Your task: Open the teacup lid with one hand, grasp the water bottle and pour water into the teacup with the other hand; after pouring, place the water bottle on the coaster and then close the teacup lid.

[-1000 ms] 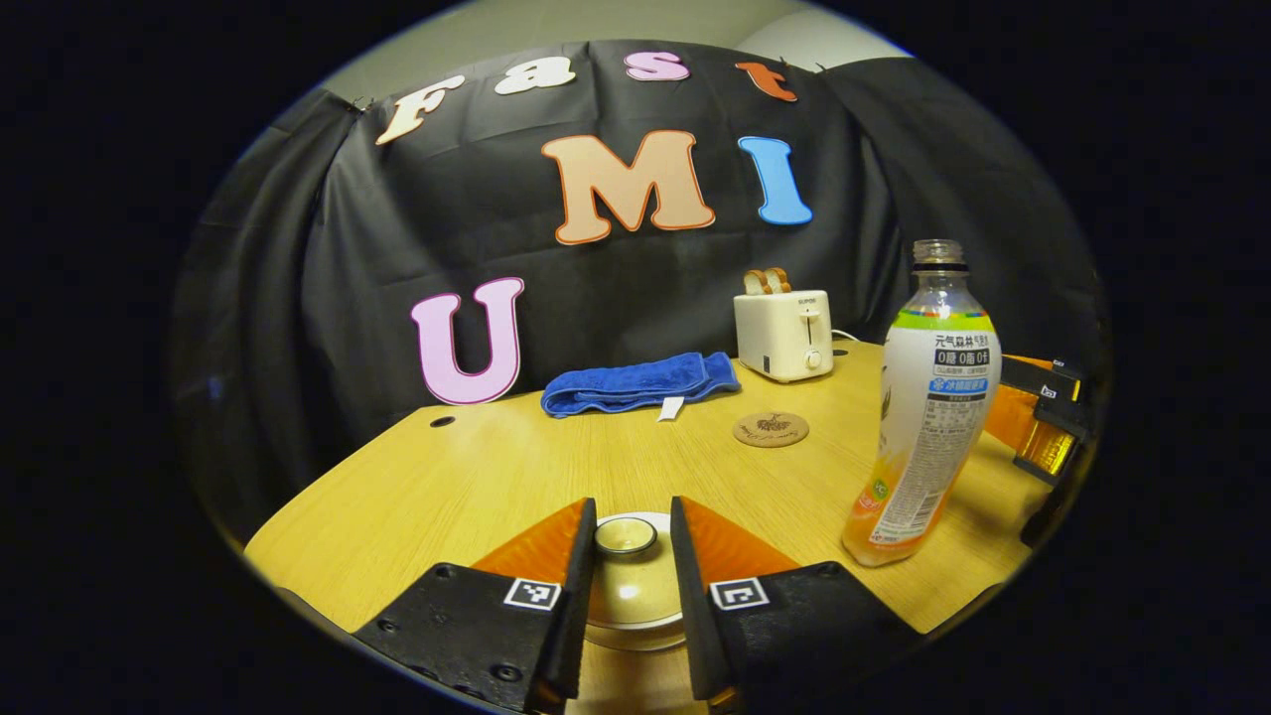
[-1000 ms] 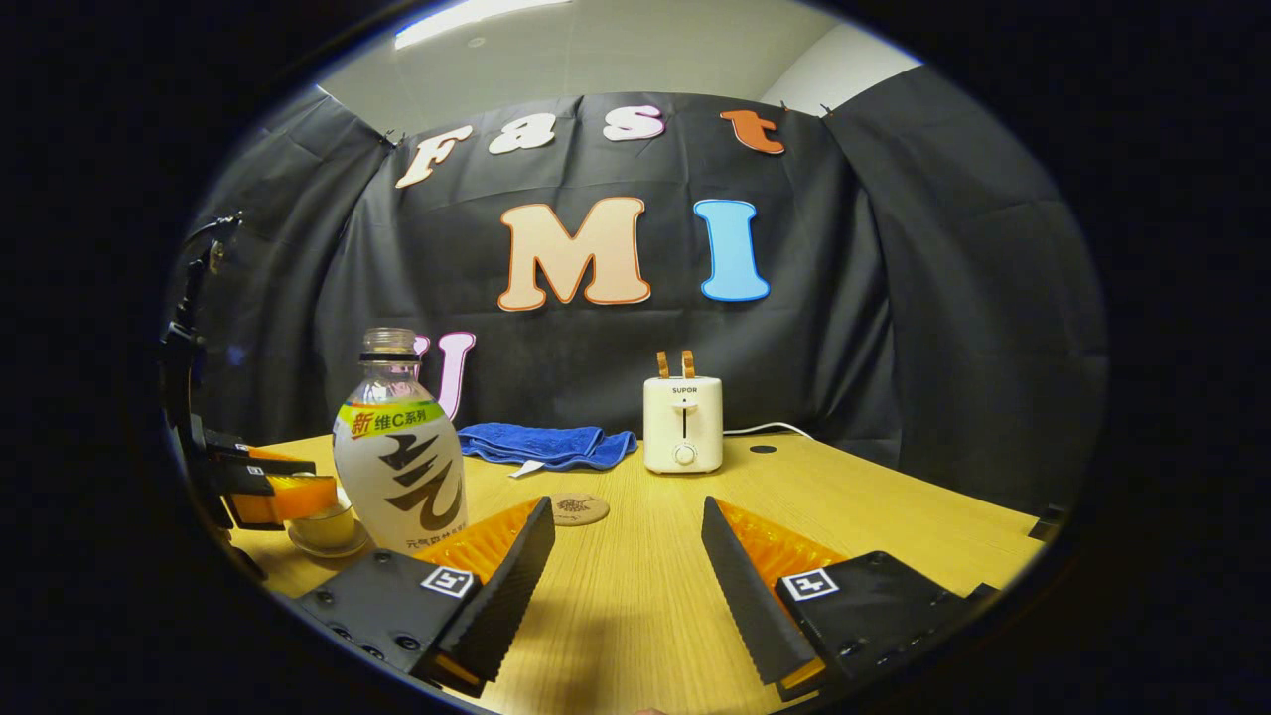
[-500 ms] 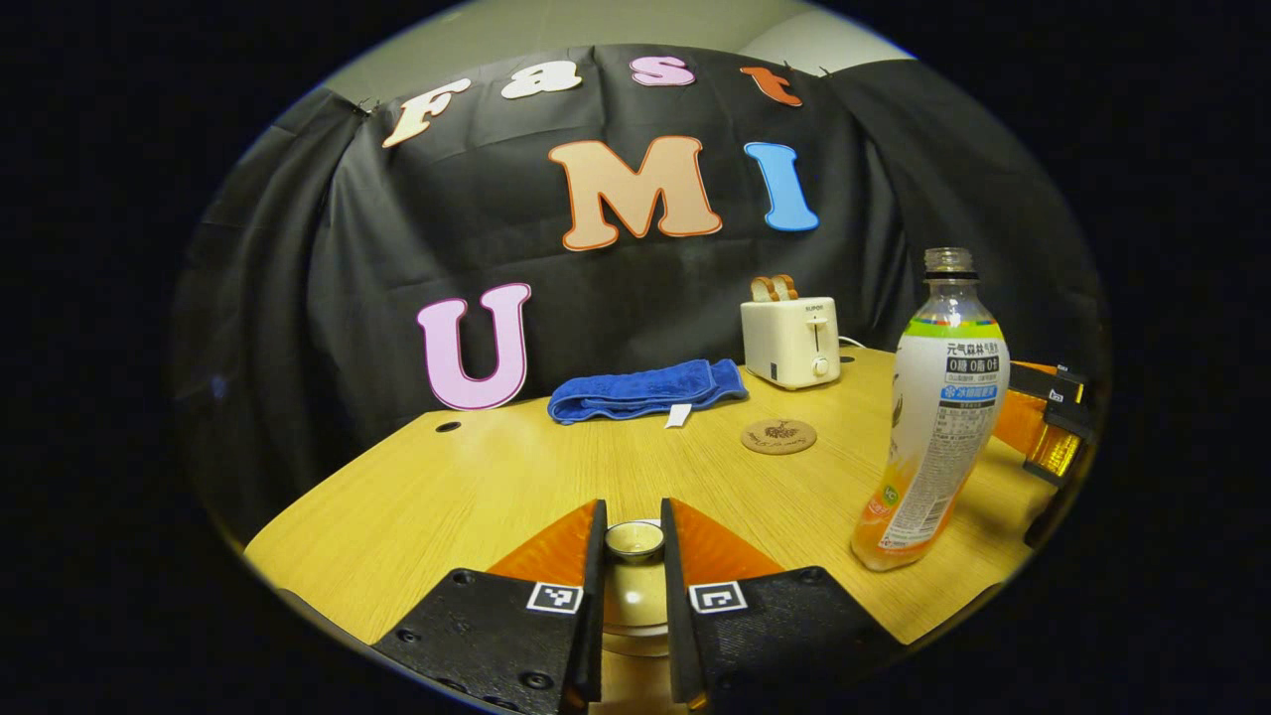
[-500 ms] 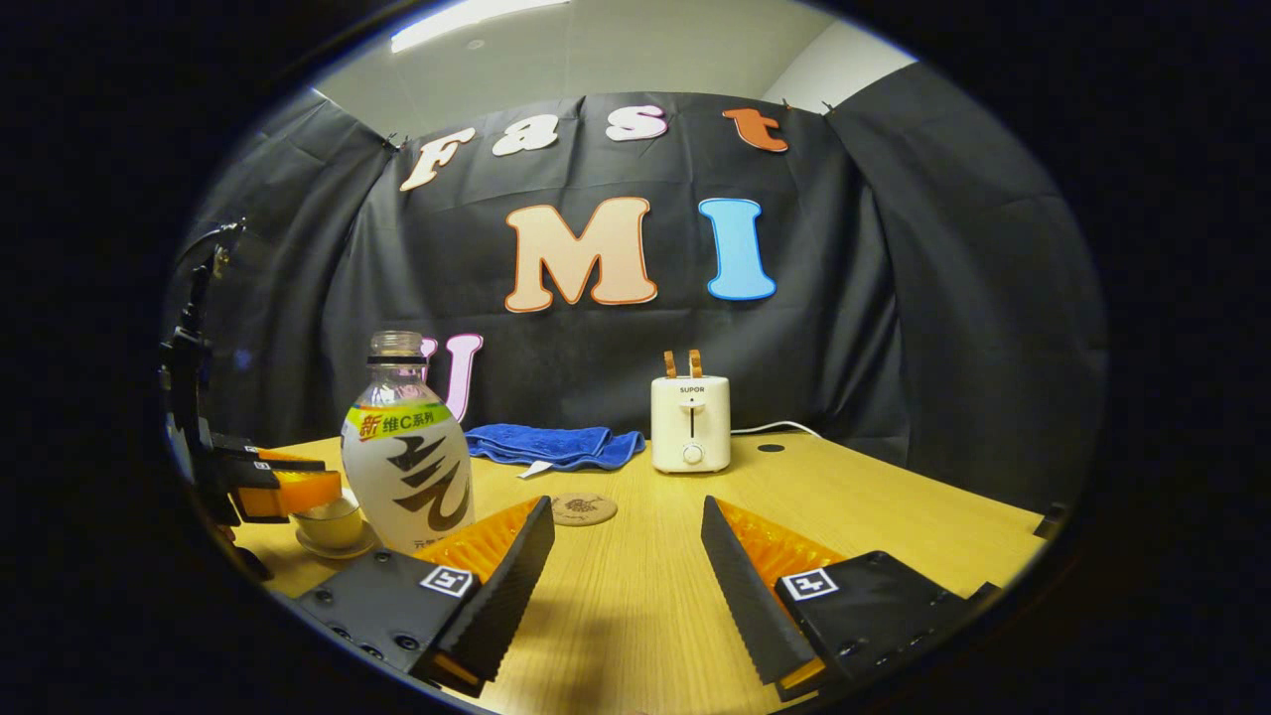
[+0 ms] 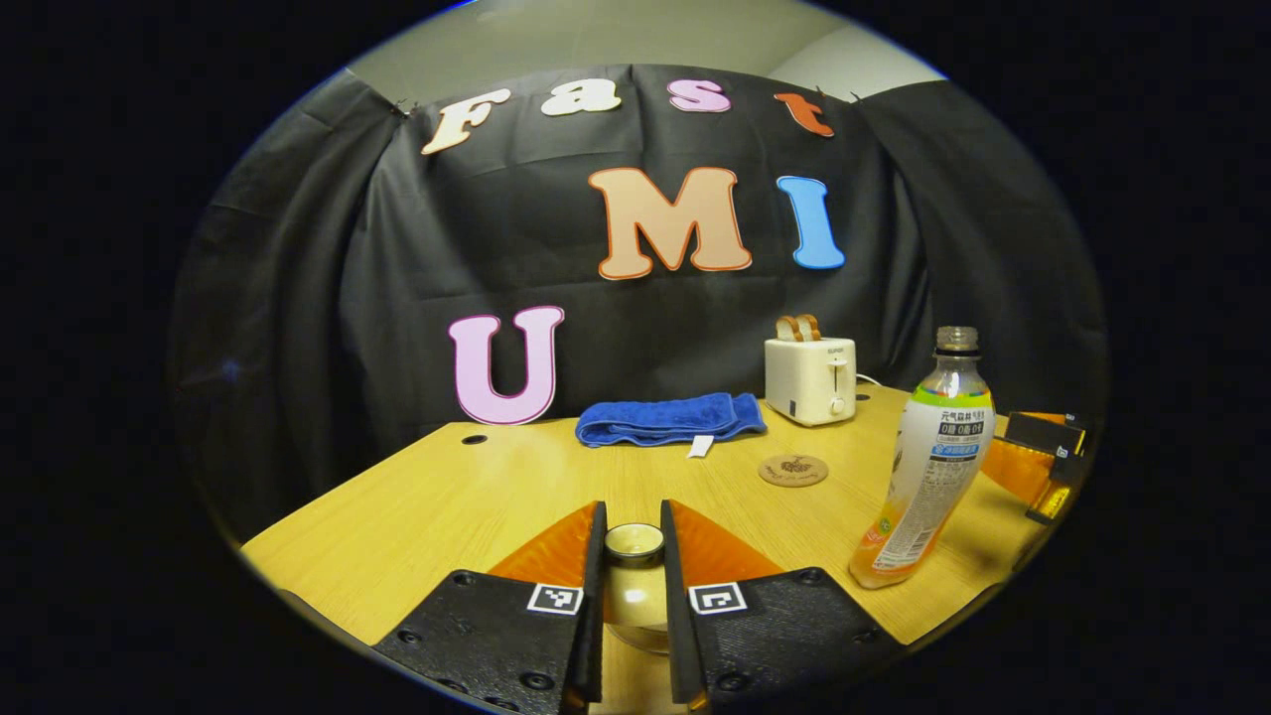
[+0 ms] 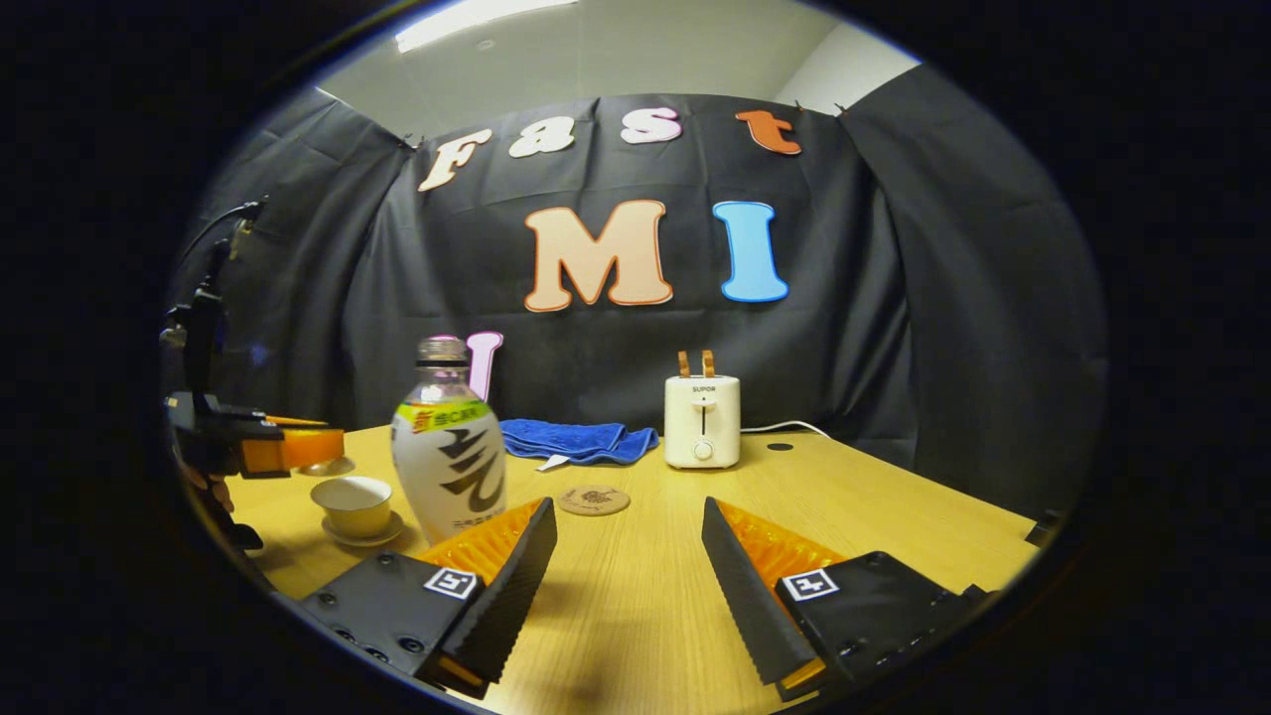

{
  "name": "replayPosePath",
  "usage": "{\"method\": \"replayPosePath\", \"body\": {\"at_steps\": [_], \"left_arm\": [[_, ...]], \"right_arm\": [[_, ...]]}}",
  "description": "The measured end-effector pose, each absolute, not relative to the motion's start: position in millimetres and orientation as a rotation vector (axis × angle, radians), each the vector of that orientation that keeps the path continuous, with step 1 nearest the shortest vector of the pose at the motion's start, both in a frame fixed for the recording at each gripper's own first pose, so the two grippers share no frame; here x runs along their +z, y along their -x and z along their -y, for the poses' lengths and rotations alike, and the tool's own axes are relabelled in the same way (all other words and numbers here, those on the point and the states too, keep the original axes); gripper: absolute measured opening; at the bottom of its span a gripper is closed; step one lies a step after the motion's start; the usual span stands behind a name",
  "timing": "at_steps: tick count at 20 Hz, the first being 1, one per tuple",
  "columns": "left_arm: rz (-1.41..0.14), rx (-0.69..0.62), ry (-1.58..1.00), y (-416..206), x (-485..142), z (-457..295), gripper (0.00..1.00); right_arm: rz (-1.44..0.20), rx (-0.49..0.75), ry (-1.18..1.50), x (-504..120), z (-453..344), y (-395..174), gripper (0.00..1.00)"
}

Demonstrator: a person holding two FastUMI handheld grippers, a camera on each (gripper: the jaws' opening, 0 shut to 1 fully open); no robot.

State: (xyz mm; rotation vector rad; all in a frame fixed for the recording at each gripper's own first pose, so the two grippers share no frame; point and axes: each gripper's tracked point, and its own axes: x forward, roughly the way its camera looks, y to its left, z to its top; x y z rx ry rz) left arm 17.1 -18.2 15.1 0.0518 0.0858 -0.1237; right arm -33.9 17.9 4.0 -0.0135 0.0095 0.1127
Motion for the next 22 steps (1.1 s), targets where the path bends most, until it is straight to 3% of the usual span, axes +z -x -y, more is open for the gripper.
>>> {"method": "replayPosePath", "body": {"at_steps": [3,22], "left_arm": [[-0.074,-0.088,-0.057,-10.9,18.5,-1.9,0.24],[-0.095,0.026,-0.027,6.1,2.8,-66.8,0.24]], "right_arm": [[-0.024,0.164,0.017,1.8,-35.9,44.3,0.98],[-0.173,0.335,0.031,-30.3,-118.8,28.3,0.92]]}}
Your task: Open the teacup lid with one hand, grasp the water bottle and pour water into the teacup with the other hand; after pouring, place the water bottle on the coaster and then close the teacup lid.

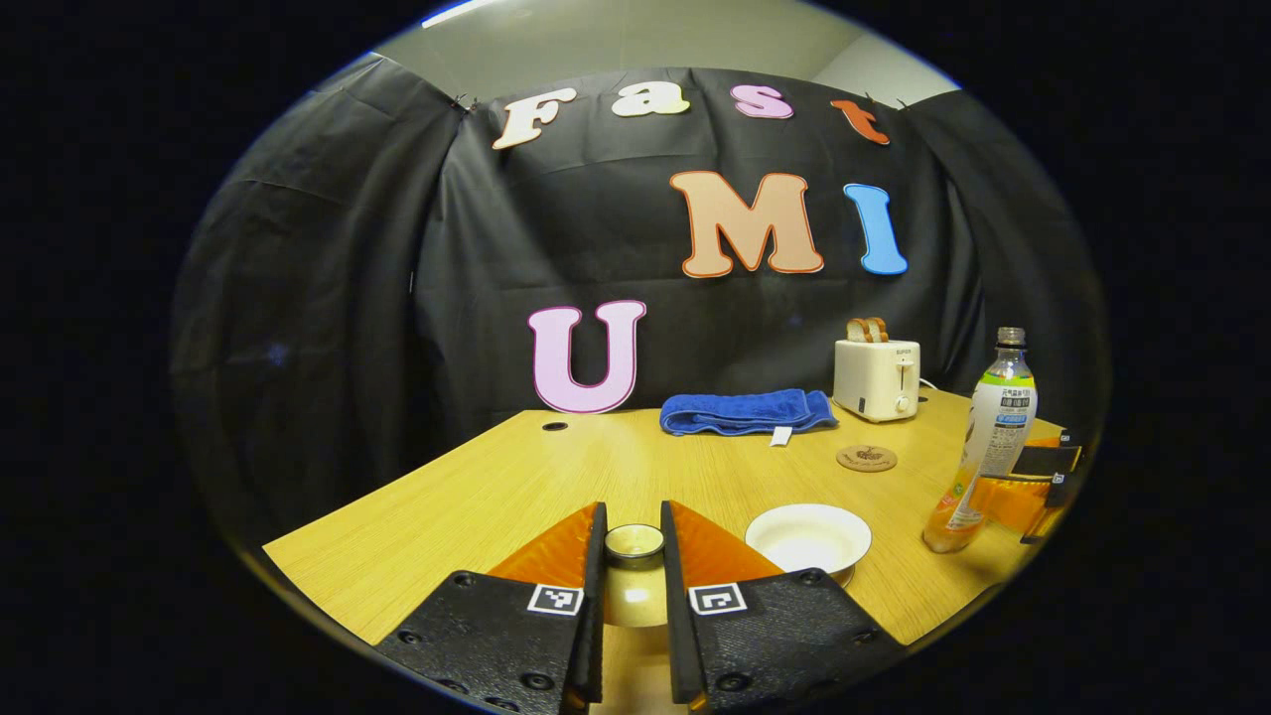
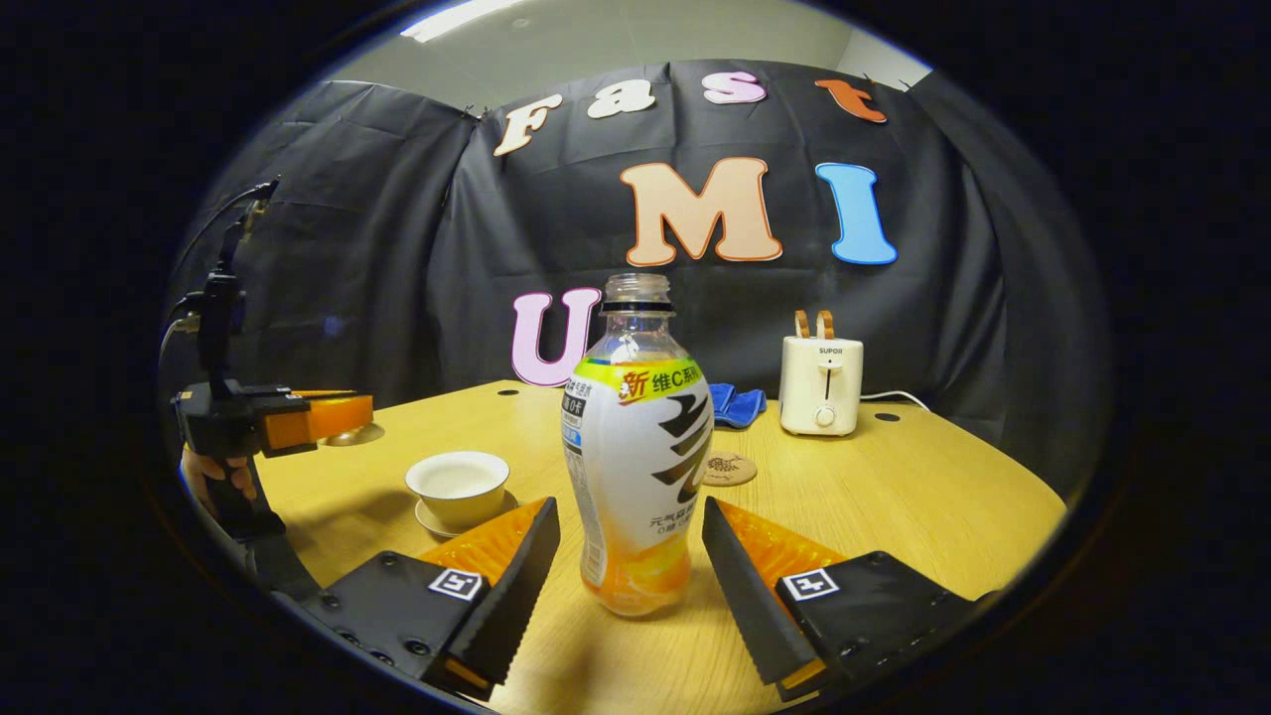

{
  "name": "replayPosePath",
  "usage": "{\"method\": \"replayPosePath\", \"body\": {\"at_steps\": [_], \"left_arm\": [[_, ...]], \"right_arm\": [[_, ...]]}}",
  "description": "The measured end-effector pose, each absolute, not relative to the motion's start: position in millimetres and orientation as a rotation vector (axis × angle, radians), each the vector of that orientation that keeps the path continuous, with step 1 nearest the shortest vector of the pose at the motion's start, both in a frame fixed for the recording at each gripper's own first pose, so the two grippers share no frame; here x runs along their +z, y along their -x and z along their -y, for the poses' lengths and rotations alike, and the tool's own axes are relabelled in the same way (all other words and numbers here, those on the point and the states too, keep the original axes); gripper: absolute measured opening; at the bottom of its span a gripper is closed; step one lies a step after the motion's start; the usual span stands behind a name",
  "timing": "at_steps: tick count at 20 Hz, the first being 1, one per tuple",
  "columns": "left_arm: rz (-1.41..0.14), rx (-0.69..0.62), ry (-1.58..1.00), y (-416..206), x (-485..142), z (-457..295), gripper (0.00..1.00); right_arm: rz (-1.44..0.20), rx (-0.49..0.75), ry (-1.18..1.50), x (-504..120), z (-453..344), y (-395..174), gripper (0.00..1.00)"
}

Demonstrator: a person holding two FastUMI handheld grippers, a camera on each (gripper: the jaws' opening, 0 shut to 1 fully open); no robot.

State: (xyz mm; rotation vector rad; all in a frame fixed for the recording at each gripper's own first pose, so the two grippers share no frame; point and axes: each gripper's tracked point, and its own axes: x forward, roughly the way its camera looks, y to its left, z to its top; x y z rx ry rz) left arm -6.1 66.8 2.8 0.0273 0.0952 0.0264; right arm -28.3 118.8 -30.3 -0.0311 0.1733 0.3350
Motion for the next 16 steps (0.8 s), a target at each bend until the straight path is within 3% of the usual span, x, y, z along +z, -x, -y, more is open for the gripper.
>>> {"method": "replayPosePath", "body": {"at_steps": [6,16], "left_arm": [[-0.094,0.035,-0.026,8.0,1.8,-70.1,0.24],[-0.084,0.044,-0.024,6.6,6.2,-83.9,0.24]], "right_arm": [[-0.188,0.333,0.026,-32.6,-120.7,23.3,0.67],[-0.121,0.340,0.333,-13.4,-122.5,-3.3,0.70]]}}
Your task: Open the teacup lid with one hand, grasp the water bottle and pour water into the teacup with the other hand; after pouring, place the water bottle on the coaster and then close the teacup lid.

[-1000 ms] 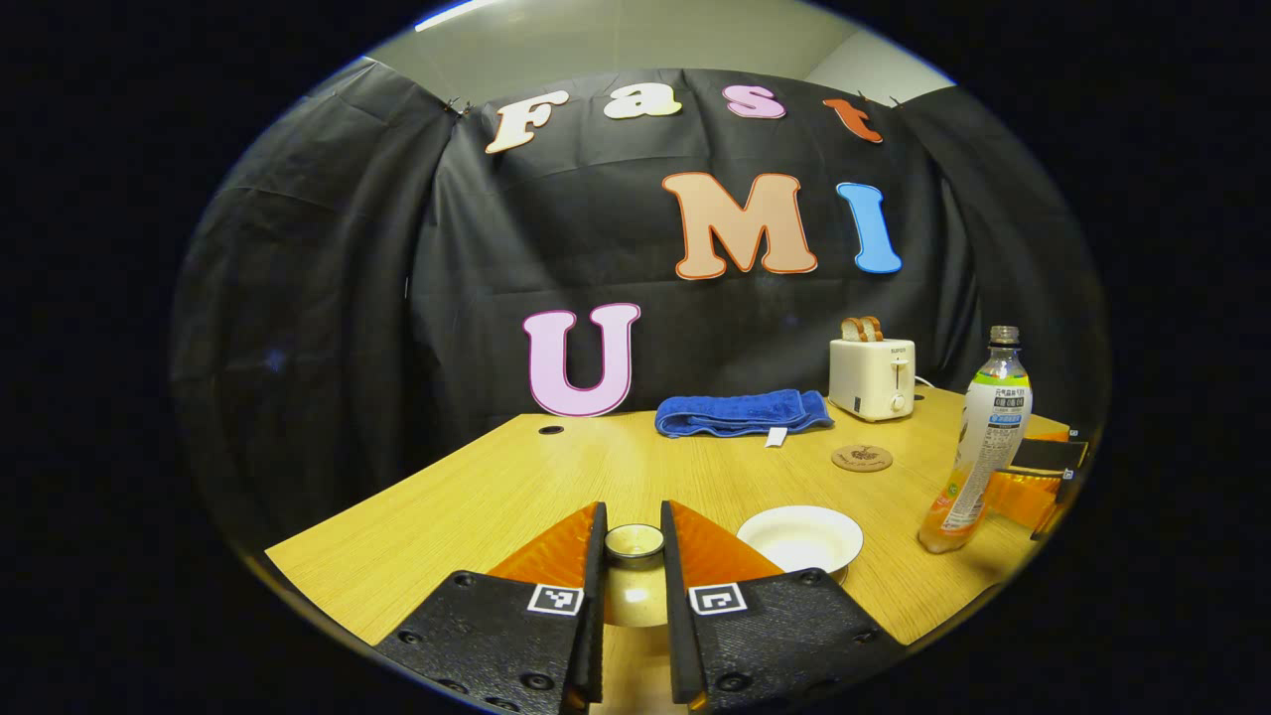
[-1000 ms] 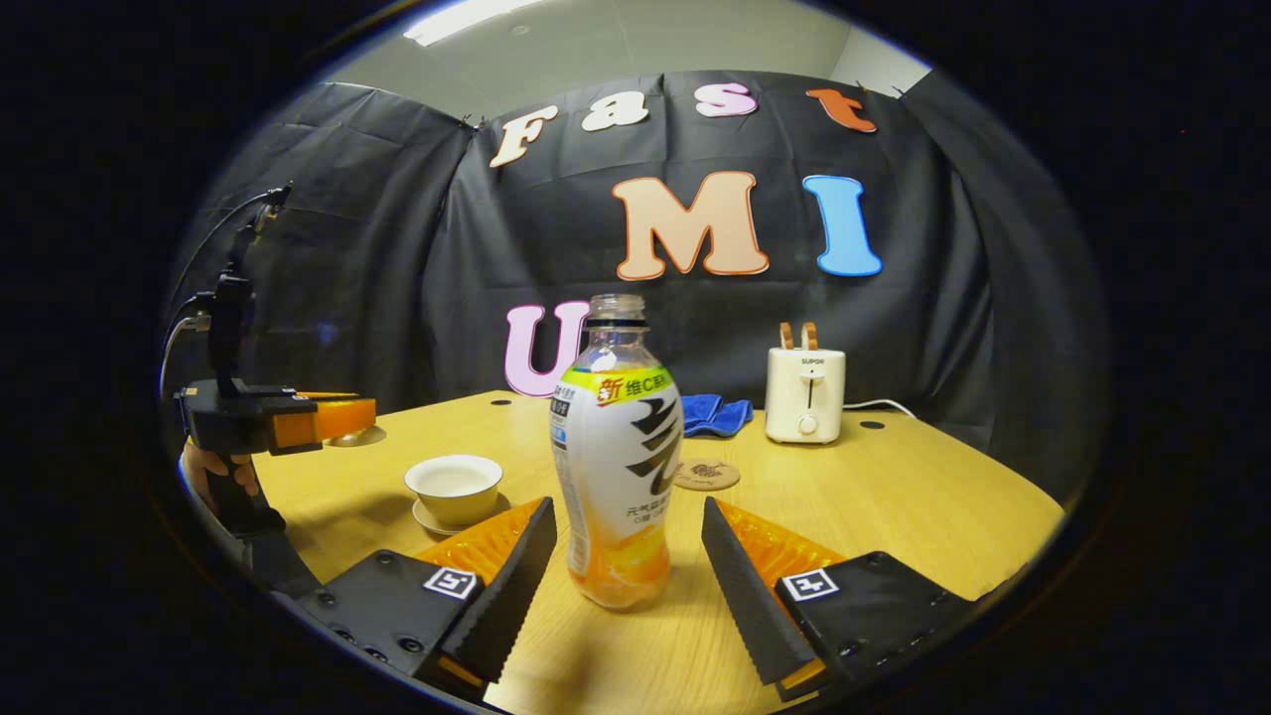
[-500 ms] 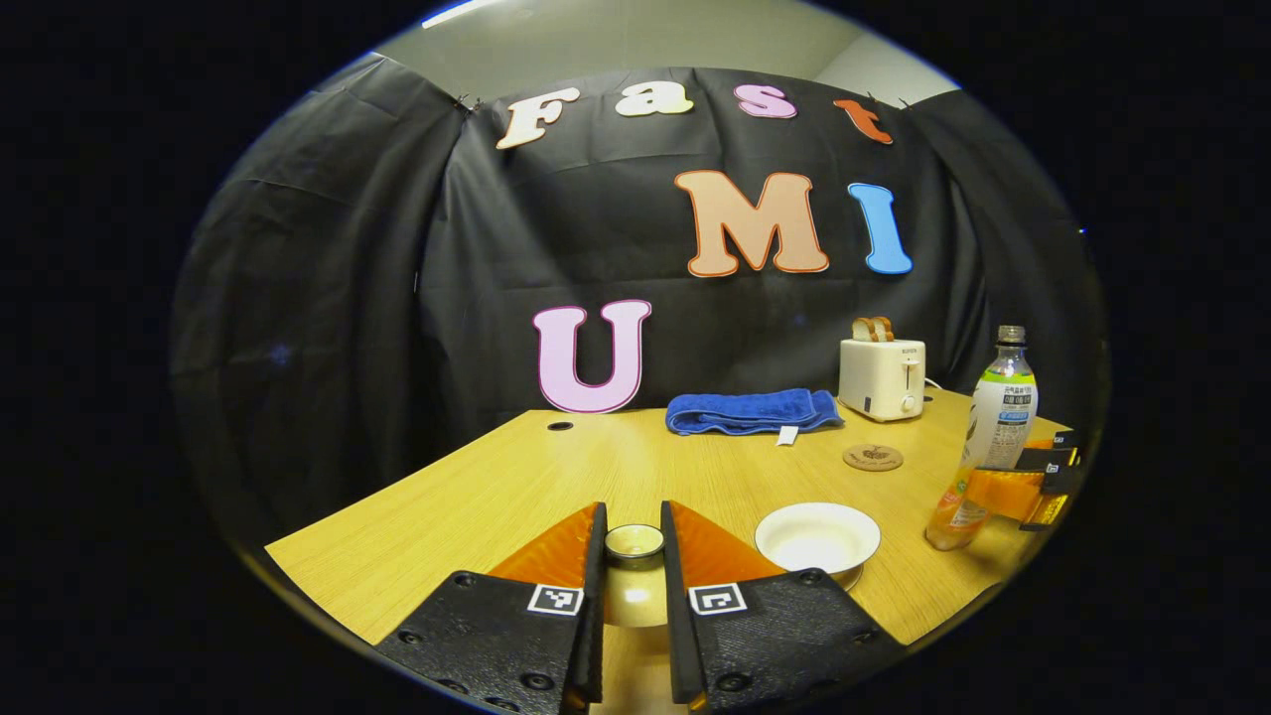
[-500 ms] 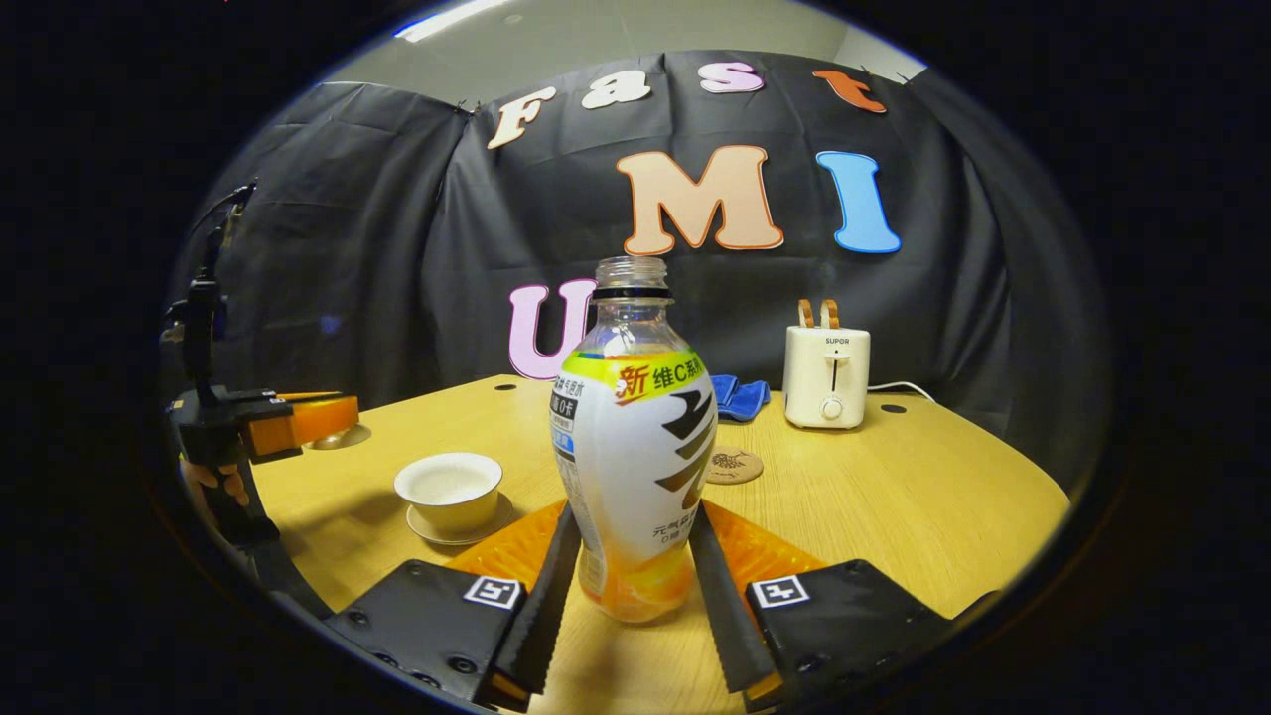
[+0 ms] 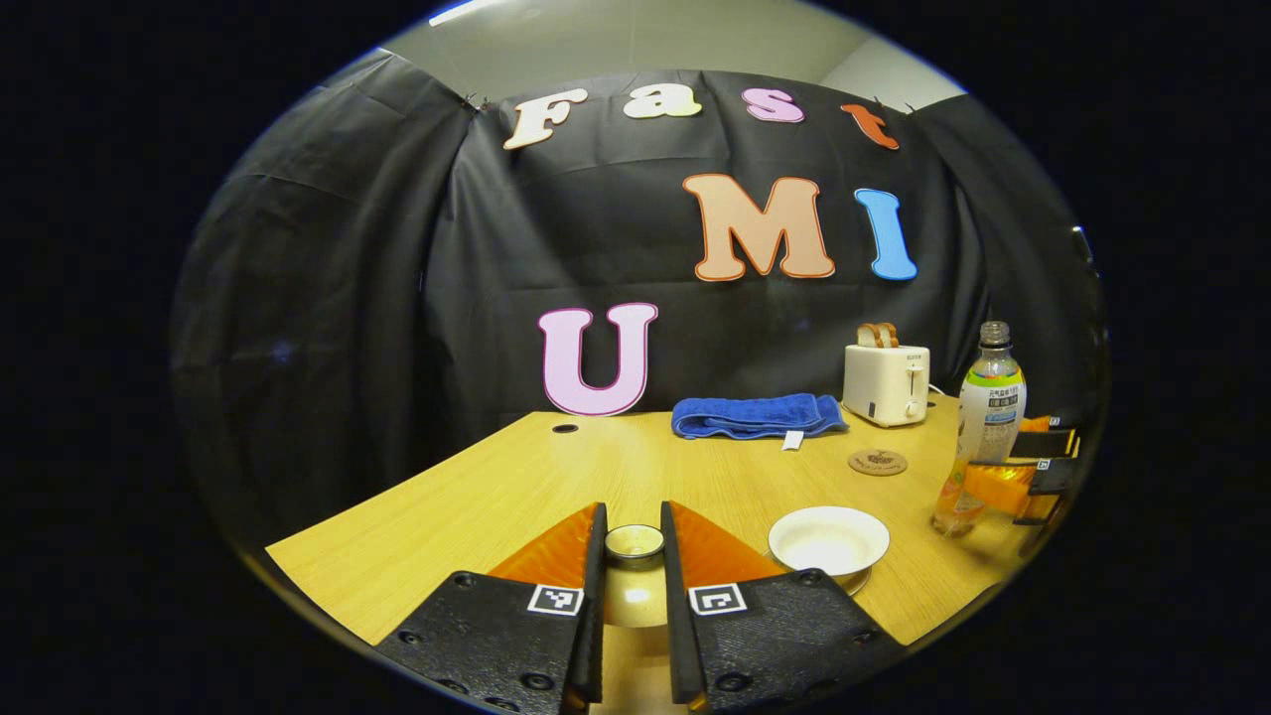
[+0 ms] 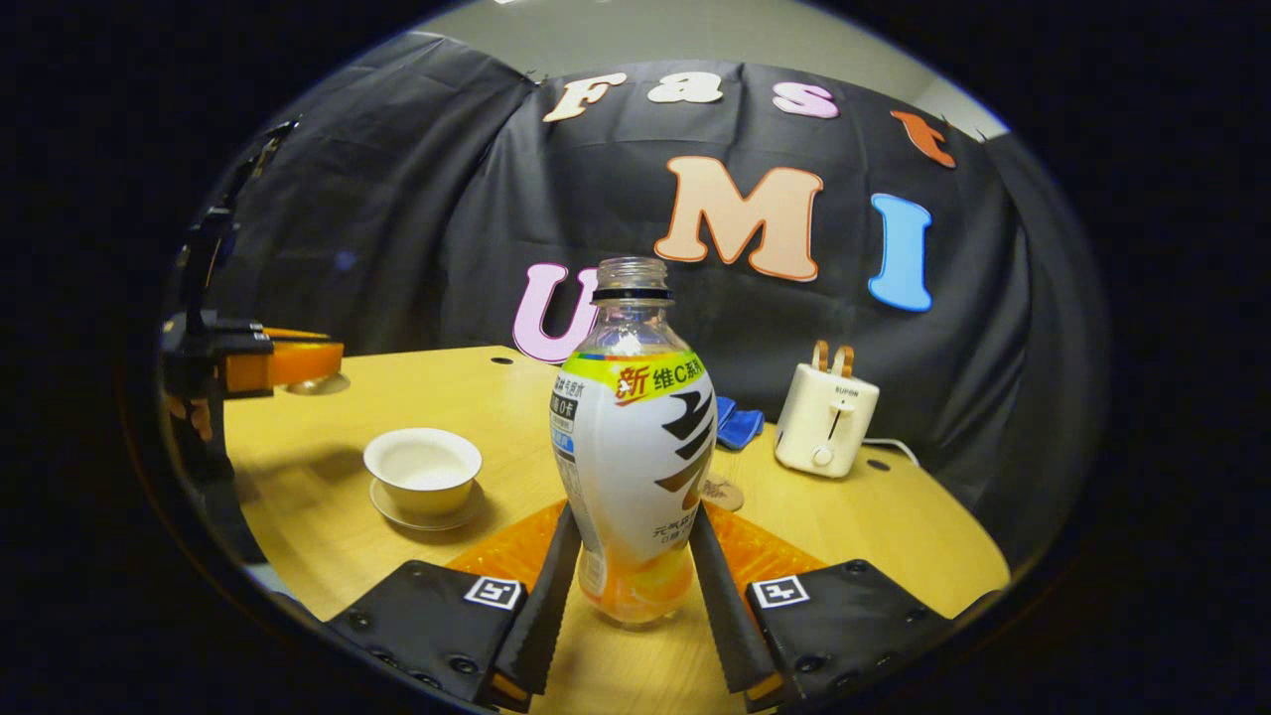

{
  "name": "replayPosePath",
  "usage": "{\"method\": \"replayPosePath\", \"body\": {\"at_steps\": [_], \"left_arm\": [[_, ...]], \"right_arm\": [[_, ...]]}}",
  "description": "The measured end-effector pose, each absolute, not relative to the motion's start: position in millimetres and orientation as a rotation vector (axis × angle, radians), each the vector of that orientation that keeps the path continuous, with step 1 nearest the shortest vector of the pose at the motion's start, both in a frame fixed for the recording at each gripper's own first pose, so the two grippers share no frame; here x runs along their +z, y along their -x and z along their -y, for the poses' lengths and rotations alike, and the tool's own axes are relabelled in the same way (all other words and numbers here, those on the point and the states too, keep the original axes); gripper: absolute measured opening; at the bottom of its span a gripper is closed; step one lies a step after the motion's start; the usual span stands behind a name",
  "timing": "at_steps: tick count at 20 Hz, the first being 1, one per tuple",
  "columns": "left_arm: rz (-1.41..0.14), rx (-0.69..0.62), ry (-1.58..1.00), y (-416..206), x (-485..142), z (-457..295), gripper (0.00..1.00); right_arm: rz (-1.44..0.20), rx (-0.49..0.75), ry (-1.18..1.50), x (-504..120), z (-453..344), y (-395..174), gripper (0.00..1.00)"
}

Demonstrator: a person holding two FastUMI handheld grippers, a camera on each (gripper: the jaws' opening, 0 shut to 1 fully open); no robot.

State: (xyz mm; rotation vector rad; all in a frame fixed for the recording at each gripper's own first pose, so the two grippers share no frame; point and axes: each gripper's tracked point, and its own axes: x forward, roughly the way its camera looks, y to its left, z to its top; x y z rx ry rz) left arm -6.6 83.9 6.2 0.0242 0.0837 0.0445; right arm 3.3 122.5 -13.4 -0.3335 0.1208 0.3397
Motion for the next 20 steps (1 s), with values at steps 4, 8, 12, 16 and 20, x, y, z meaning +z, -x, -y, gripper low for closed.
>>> {"method": "replayPosePath", "body": {"at_steps": [4,8,12,16,20], "left_arm": [[-0.079,0.064,-0.025,9.1,6.5,-94.7,0.24],[-0.079,0.076,-0.011,9.1,5.5,-104.5,0.24],[-0.072,0.078,-0.018,9.5,4.3,-112.3,0.24],[-0.071,0.094,-0.008,11.7,0.5,-122.5,0.24],[-0.065,0.103,0.001,11.2,1.0,-129.2,0.24]], "right_arm": [[-0.057,0.342,0.533,-8.4,-128.7,-11.5,0.70],[-0.029,0.346,0.696,-13.0,-136.0,-12.8,0.69],[0.011,0.356,0.914,-22.9,-146.1,-13.1,0.68],[-0.001,0.378,1.016,-37.9,-156.4,-14.7,0.68],[0.040,0.346,1.201,-37.5,-155.2,-19.9,0.70]]}}
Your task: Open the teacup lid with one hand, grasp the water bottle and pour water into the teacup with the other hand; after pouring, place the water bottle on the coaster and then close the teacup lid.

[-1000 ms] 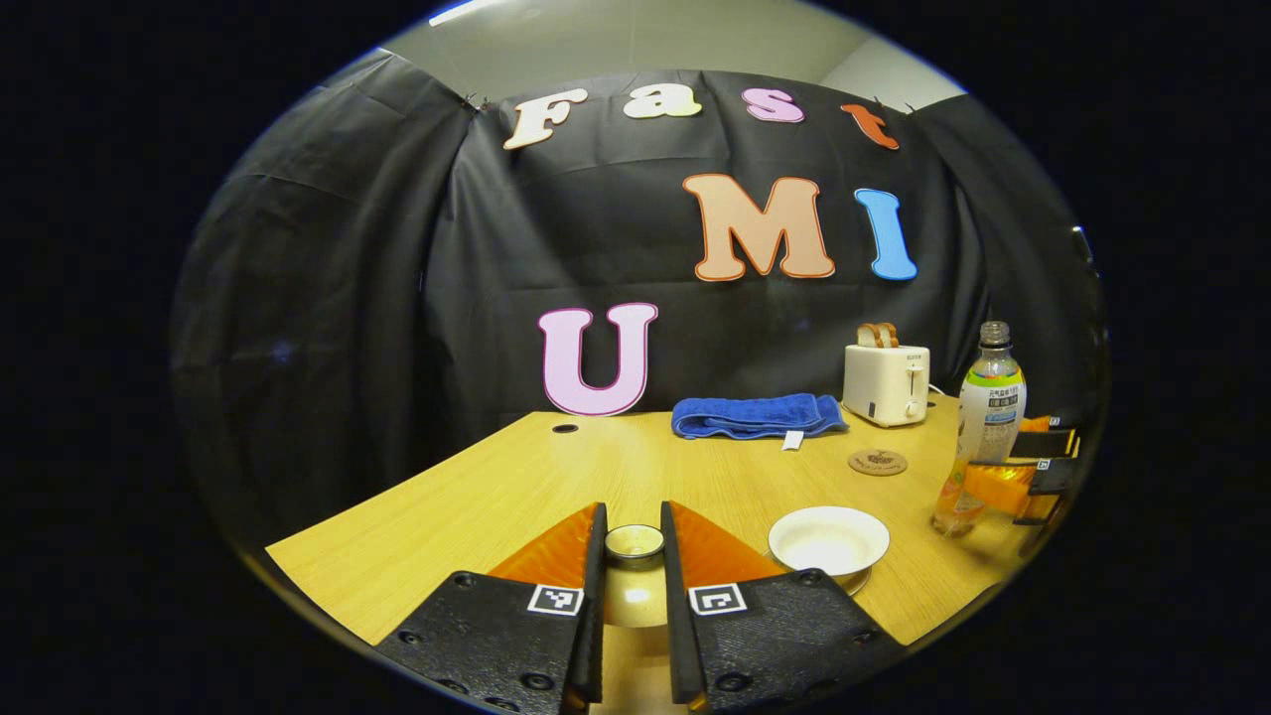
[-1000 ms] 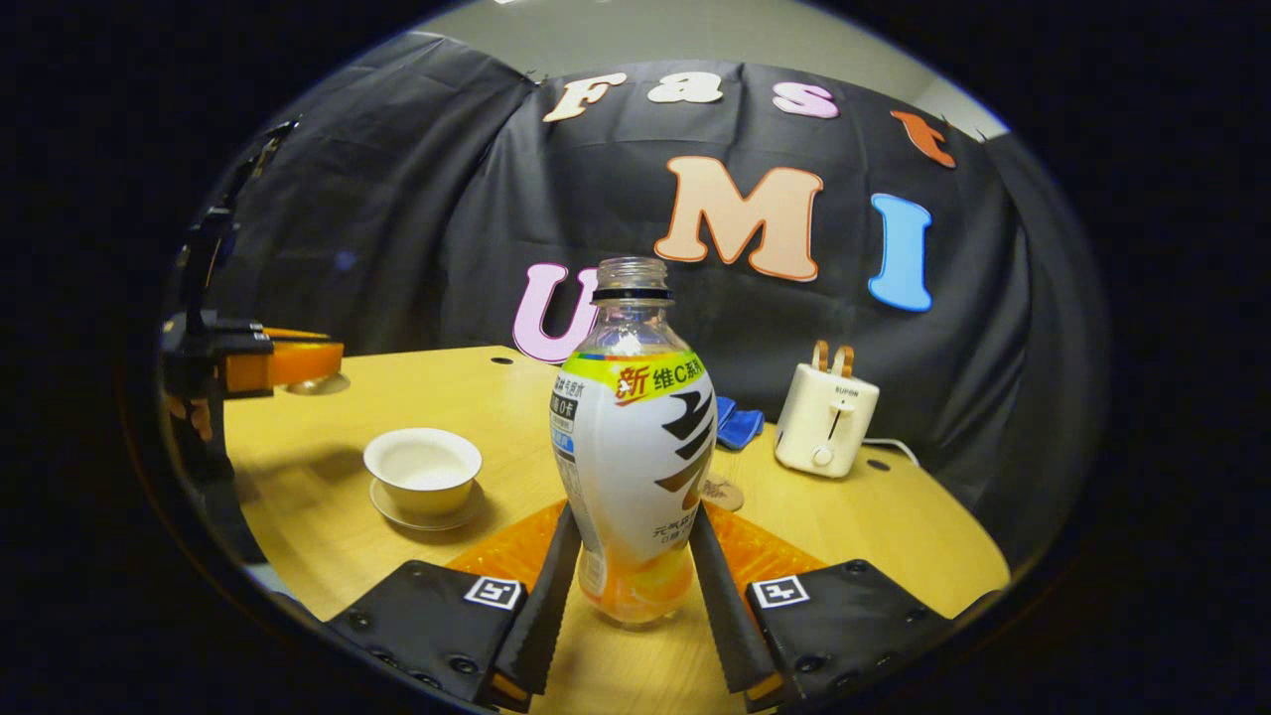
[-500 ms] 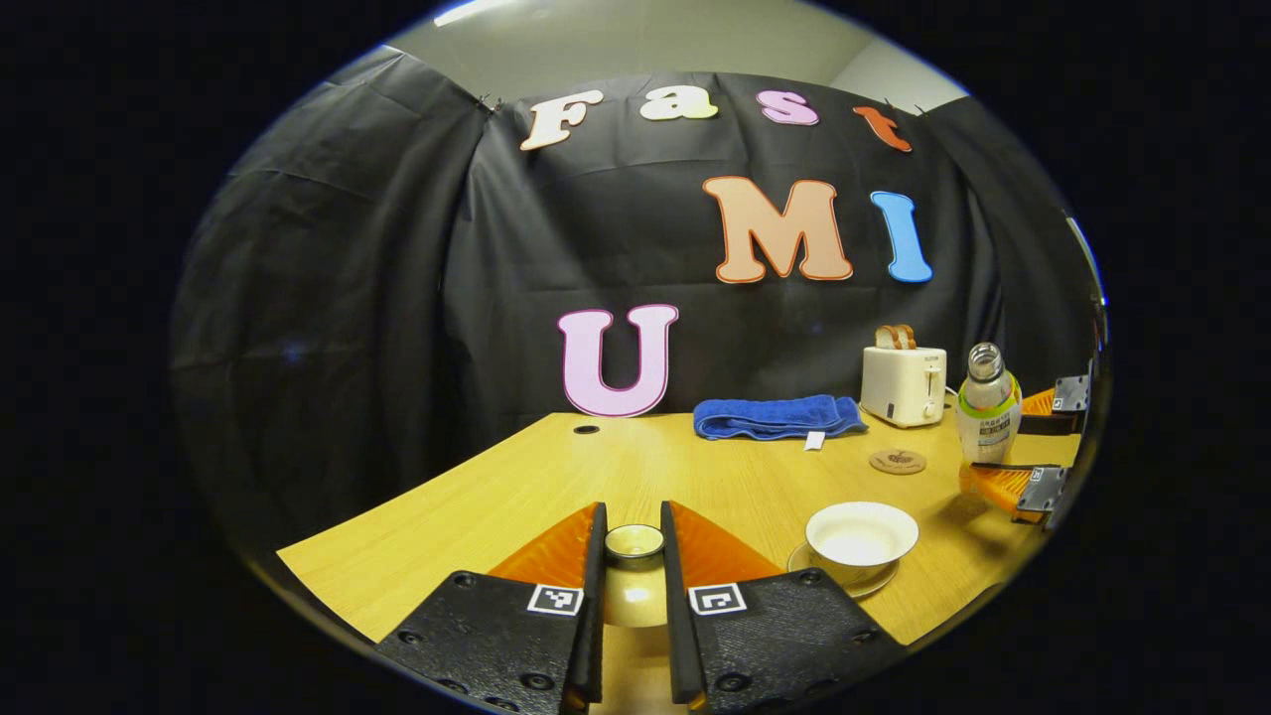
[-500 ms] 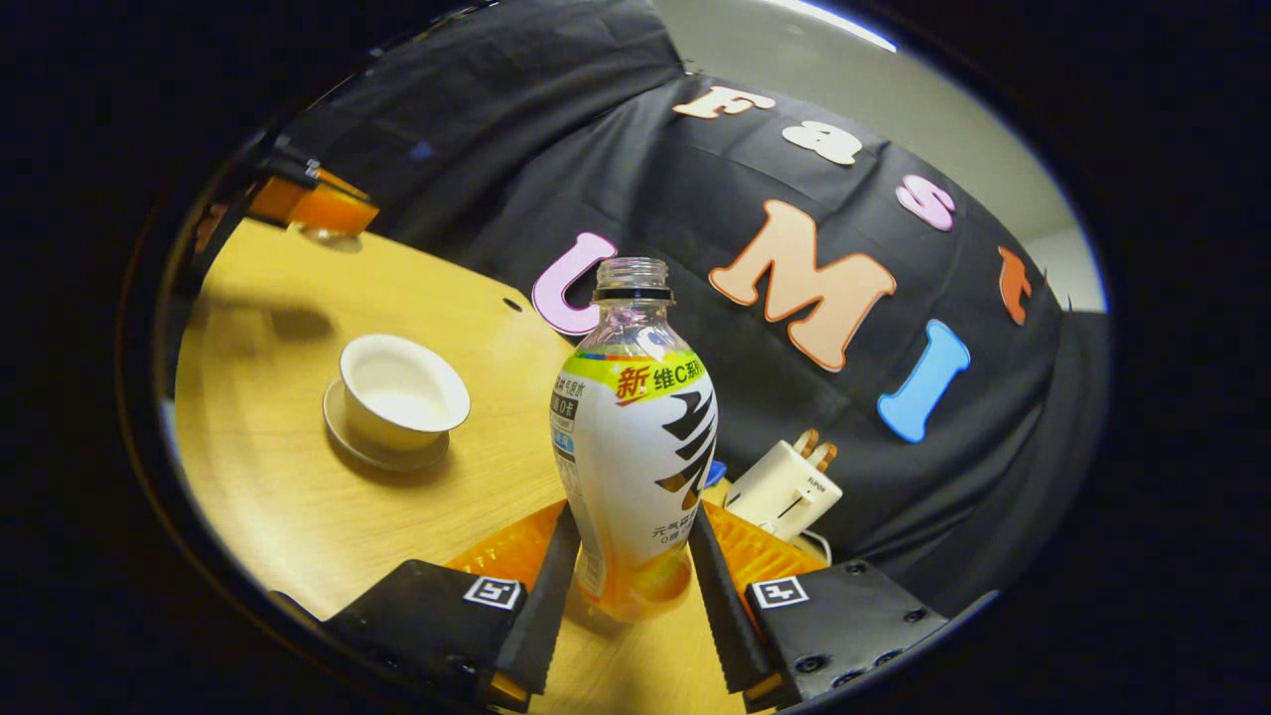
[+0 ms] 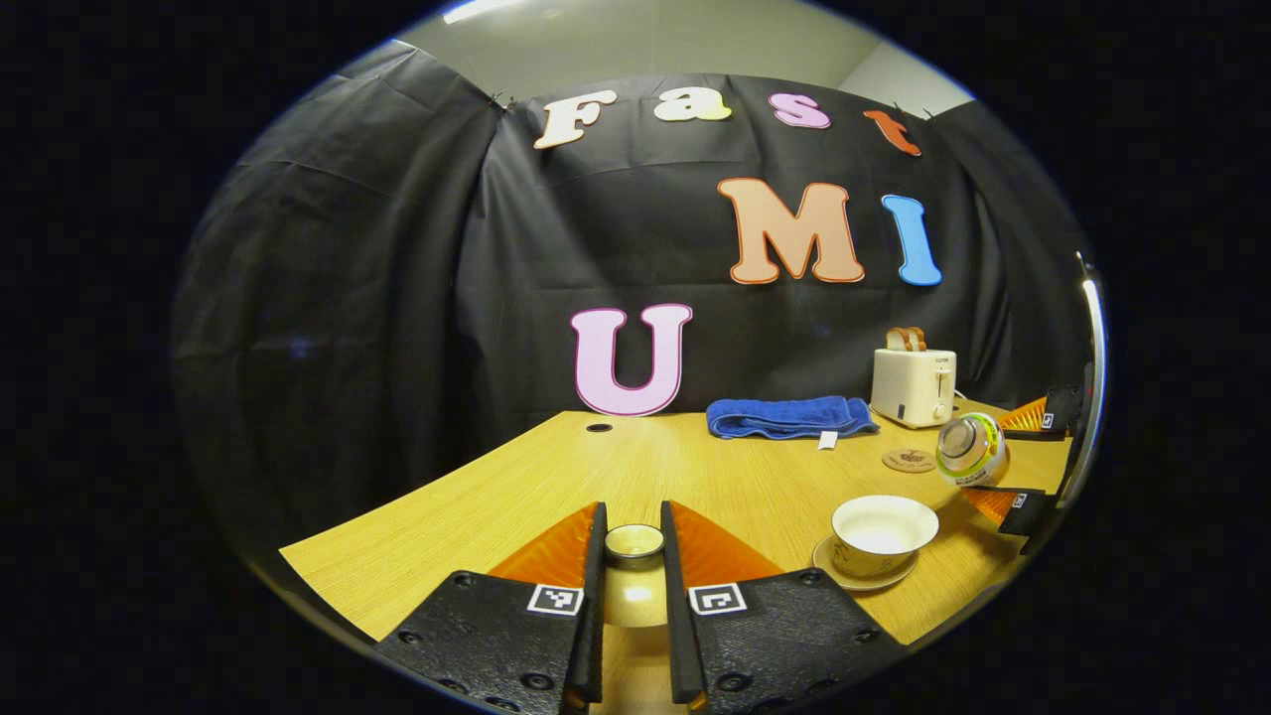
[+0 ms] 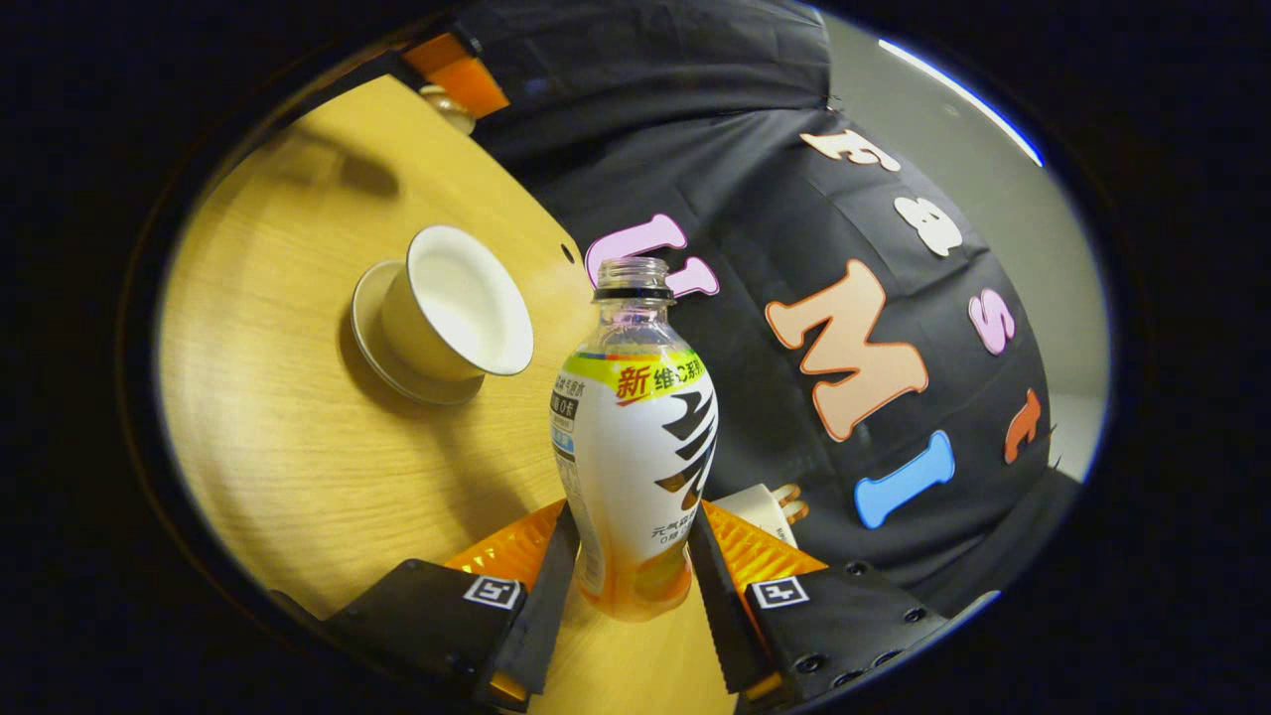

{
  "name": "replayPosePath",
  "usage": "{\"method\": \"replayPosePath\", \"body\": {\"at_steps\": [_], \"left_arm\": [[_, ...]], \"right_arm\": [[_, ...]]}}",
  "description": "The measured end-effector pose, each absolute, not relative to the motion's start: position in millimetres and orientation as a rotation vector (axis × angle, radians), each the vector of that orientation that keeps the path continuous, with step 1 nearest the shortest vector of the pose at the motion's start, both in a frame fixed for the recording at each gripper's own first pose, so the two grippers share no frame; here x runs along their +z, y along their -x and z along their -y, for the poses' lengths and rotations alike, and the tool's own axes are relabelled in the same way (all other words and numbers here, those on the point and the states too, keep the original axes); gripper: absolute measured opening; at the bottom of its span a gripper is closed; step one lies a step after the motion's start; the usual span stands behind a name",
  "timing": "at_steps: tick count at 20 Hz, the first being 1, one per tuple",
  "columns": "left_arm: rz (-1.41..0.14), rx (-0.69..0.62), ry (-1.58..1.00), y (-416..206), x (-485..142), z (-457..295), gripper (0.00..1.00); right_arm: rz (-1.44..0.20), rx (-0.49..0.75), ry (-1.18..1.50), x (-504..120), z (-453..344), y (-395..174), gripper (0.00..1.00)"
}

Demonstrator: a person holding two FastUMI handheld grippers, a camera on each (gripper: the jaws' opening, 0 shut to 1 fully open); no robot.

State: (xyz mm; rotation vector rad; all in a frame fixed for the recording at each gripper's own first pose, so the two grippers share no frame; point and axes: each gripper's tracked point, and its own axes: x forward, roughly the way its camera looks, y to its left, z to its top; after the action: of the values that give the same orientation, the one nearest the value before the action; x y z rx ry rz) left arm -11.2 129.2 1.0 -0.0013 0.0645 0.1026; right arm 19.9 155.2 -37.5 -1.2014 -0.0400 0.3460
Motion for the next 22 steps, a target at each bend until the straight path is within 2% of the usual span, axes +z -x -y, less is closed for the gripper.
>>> {"method": "replayPosePath", "body": {"at_steps": [4,13,22], "left_arm": [[-0.059,0.106,0.011,10.9,0.9,-132.5,0.24],[-0.083,0.092,0.054,8.6,-10.1,-130.4,0.24],[-0.078,0.088,0.066,9.7,-8.3,-128.9,0.24]], "right_arm": [[0.039,0.344,1.317,-45.9,-154.1,-24.8,0.68],[0.177,0.292,1.604,-33.4,-158.9,-23.2,0.68],[0.254,0.279,1.762,-23.6,-169.8,-23.7,0.68]]}}
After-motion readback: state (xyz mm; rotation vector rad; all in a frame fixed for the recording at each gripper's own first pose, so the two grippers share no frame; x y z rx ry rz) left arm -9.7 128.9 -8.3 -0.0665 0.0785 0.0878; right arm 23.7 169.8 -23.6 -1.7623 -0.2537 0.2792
